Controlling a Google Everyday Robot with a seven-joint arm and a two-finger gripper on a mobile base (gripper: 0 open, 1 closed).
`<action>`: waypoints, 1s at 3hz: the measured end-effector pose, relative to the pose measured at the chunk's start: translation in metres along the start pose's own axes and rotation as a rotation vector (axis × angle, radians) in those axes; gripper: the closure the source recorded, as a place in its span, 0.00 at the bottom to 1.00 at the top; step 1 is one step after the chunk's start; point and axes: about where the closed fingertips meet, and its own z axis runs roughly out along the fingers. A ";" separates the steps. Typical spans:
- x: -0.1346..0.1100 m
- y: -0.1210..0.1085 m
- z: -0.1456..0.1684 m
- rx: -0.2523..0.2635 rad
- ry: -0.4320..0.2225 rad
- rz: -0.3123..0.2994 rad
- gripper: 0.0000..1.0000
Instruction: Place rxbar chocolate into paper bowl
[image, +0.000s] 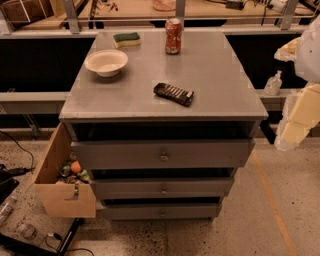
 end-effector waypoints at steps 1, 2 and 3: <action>0.000 0.000 0.000 0.000 0.000 0.000 0.00; -0.009 -0.021 0.006 0.026 -0.063 0.031 0.00; -0.024 -0.067 0.024 0.052 -0.194 0.129 0.00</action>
Offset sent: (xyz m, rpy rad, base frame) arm 0.0759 0.0105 0.0030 0.1983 -0.1020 -0.0517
